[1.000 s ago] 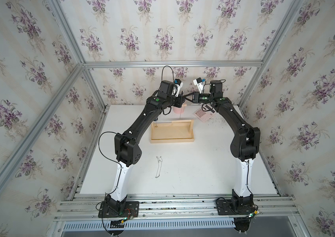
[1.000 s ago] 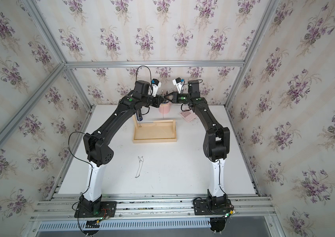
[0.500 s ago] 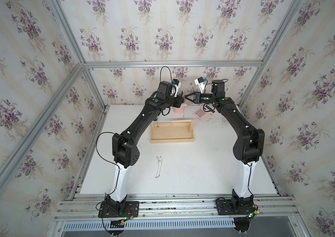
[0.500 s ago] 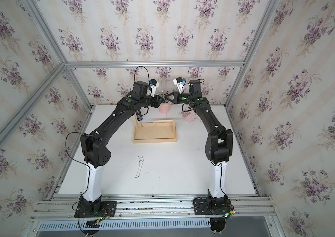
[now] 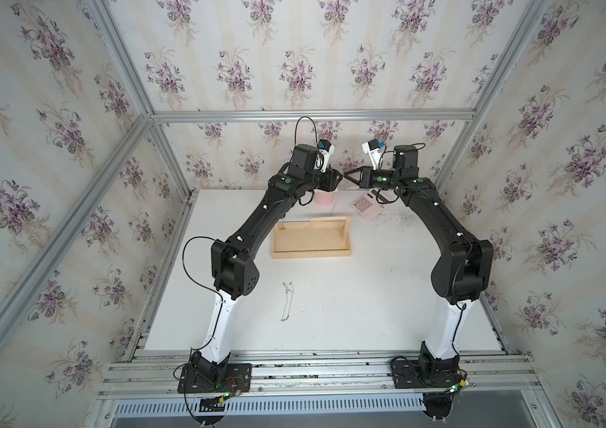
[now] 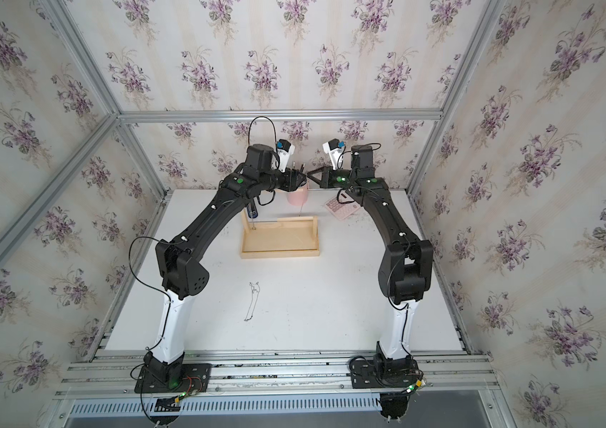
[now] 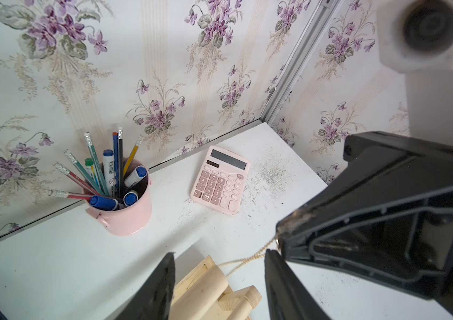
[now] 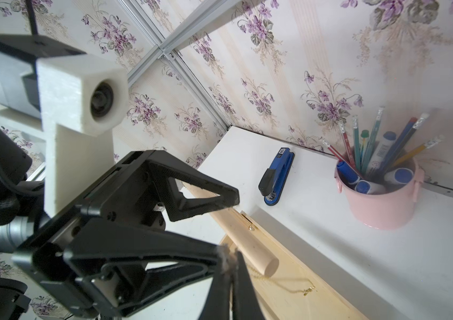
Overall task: Hang the necklace on the jewelry display stand
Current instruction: Adjust the necklace.
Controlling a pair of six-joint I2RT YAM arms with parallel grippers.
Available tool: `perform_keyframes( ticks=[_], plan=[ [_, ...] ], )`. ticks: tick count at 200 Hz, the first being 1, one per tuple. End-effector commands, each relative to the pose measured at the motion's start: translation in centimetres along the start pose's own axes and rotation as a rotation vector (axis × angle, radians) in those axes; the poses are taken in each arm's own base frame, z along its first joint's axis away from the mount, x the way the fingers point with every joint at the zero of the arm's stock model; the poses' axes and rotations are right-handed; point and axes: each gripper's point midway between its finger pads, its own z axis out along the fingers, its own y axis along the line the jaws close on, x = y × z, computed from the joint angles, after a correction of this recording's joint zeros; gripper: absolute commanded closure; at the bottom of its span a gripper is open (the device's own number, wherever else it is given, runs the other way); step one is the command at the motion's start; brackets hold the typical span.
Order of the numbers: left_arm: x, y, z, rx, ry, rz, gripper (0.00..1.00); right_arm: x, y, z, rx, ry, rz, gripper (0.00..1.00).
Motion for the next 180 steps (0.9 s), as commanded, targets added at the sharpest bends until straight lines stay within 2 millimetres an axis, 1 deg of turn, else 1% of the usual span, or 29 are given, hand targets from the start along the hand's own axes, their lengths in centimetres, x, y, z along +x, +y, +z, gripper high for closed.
perform_keyframes(
  ticks=[1,7,9,15,30,52,126,152,180],
  plan=[
    [-0.3,-1.2,-0.1,0.049,-0.006,0.026,0.45,-0.6,0.1,-0.6,0.032,-0.023,-0.028,0.95],
    [-0.2,-1.5,-0.1,0.059,-0.002,0.03,0.46,-0.6,0.1,-0.7,0.036,-0.023,-0.029,0.95],
    [-0.2,-1.5,-0.1,0.059,-0.001,0.031,0.43,-0.6,0.1,-0.7,0.036,-0.023,-0.029,0.95],
    [-0.2,-1.7,-0.1,0.061,-0.001,0.033,0.4,-0.6,0.2,-0.8,0.038,-0.025,-0.032,0.95],
    [-0.2,-2.1,-0.2,0.077,-0.002,0.036,0.39,-0.7,0.3,-1.0,0.042,-0.028,-0.034,0.95],
    [-0.4,-2.6,-0.4,0.083,-0.005,0.043,0.39,-0.7,0.2,-1.1,0.058,-0.032,-0.034,0.95],
    [-0.1,-2.6,-0.1,0.074,0.001,0.049,0.39,-0.8,1.1,-1.7,0.035,-0.043,-0.036,0.95],
    [0.2,-2.4,-0.1,0.059,0.012,0.055,0.42,-1.2,1.2,-2.2,0.041,-0.059,-0.03,0.95],
    [0.1,-2.7,-0.3,0.06,0.011,0.063,0.44,-1.5,1.6,-2.6,0.03,-0.069,-0.028,0.95]
  ],
)
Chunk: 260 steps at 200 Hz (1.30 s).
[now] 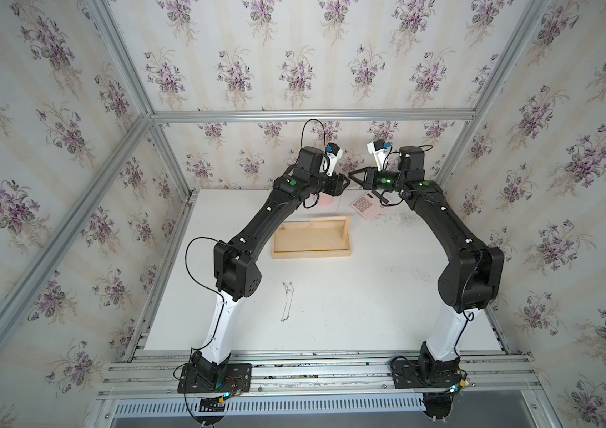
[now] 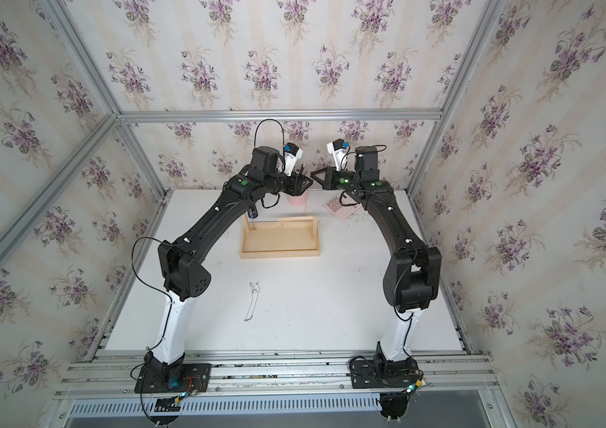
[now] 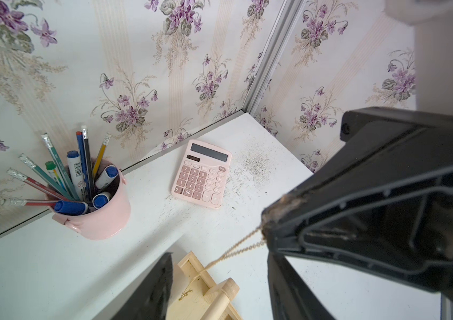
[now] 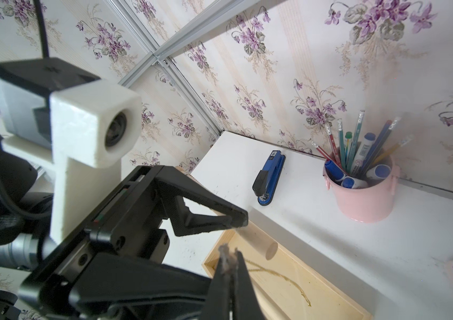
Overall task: Hang the necklace on the jewelry display stand
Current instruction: Adjust the necklace.
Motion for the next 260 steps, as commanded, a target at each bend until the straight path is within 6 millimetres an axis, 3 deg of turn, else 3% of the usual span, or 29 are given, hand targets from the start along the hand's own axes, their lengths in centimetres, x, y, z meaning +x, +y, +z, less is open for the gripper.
perform_keyframes(
  ticks=[1,51,146,260],
  plan=[
    [-0.7,0.0,-0.6,-0.018,-0.018,0.021,0.44,-0.9,0.9,-0.5,-0.017,-0.028,-0.016,0.95],
    [-0.7,0.1,-1.3,-0.037,-0.02,0.023,0.5,-0.7,1.7,-1.2,-0.023,-0.032,-0.013,0.95],
    [-1.0,-3.0,-3.1,0.062,-0.016,0.054,0.46,-0.4,3.7,-2.5,-0.067,-0.043,-0.017,0.95],
    [-1.8,-2.9,-3.4,0.047,-0.043,0.066,0.46,-0.4,4.9,-3.1,-0.114,-0.049,-0.018,0.95]
  ],
)
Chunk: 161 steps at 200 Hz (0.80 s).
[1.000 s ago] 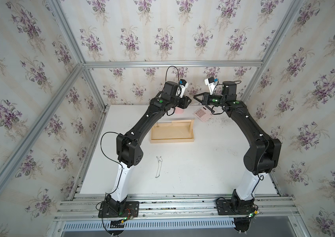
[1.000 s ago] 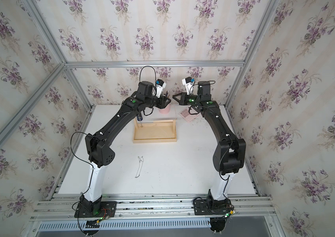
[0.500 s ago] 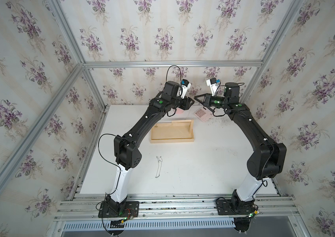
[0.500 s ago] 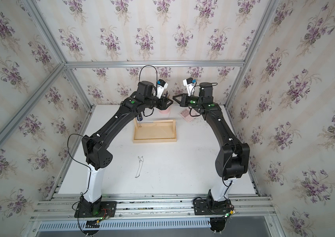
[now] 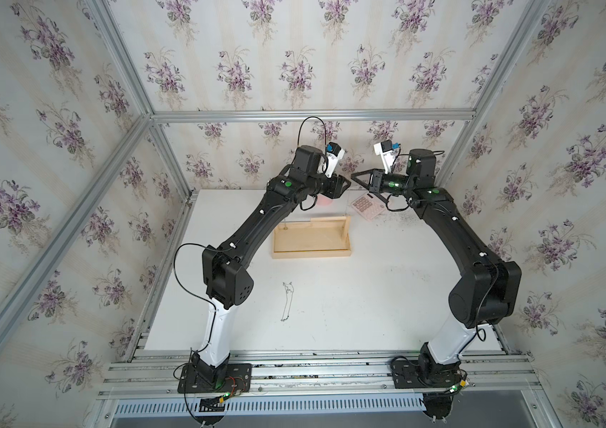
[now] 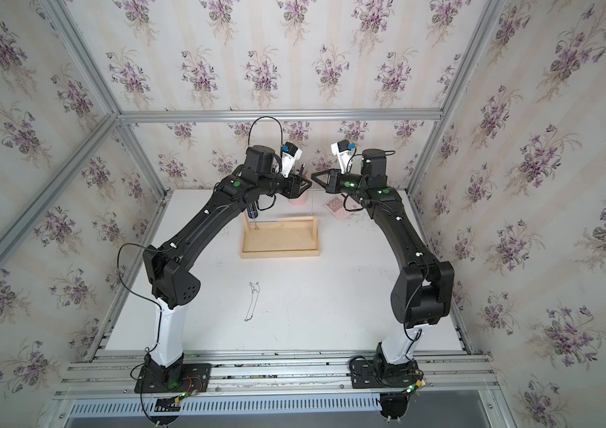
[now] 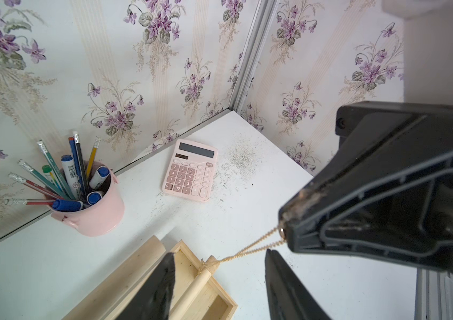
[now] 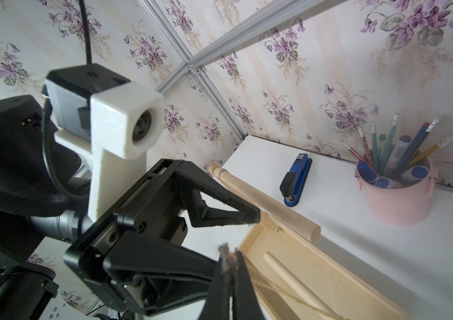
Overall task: Hang the necklace on the jewelry display stand
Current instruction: Adjust the necklace.
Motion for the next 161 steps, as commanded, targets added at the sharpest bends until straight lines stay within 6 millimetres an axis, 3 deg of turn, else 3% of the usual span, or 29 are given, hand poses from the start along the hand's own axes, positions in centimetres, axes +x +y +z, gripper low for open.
perform_keyframes(
  ticks=[1,161],
  plan=[
    [-1.22,-0.1,-0.13,0.001,-0.044,0.022,0.46,-0.71,0.88,-0.34,-0.022,-0.022,-0.026,0.95],
    [-1.58,0.35,0.04,0.004,-0.053,0.009,0.46,-0.79,1.12,-0.52,-0.029,-0.025,-0.032,0.95]
  ],
)
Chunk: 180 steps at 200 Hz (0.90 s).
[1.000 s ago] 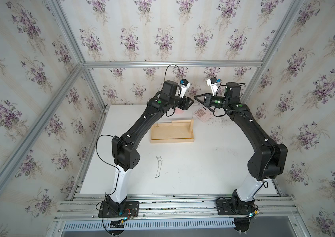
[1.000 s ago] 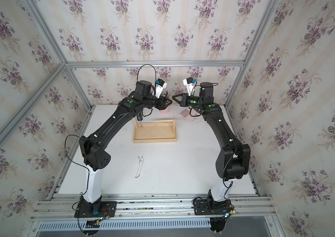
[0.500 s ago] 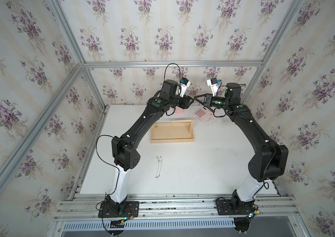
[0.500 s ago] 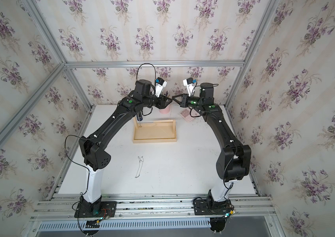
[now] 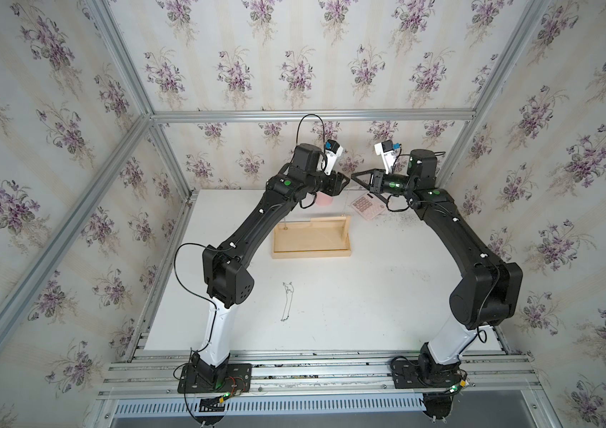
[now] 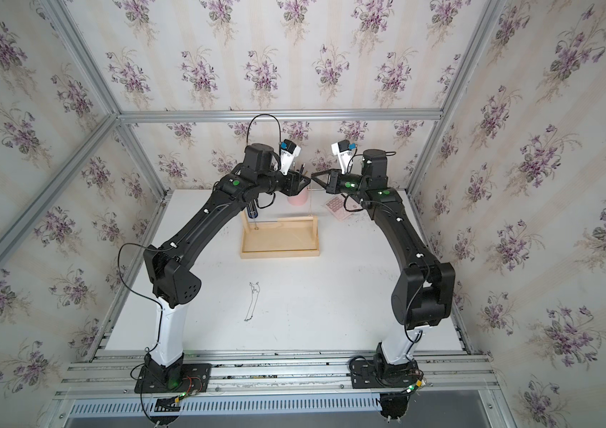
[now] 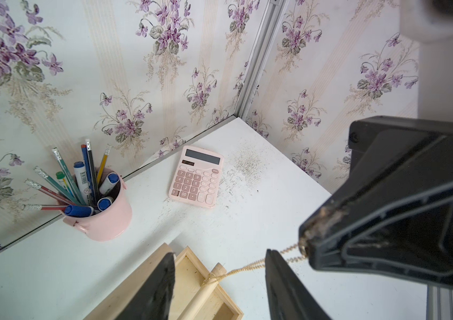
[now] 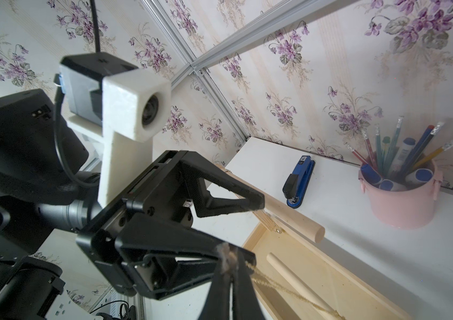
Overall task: Hang the necklace on the jewelry display stand
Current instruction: Adjust the necklace.
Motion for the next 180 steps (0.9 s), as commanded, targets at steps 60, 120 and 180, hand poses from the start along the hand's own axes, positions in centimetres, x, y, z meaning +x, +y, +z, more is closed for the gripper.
perform_keyframes(
  ticks=[60,120,180],
  plan=[
    [-0.9,-1.0,0.5,0.06,-0.029,0.009,0.45,-0.6,0.8,-0.2,-0.032,-0.014,-0.015,0.94],
    [-0.3,-1.4,0.6,0.072,-0.006,0.005,0.46,-0.6,0.8,-0.2,-0.027,-0.017,-0.017,0.94],
    [0.0,-0.4,-0.3,0.015,-0.005,0.006,0.46,-0.7,1.1,-0.4,-0.033,-0.022,-0.018,0.94]
  ],
)
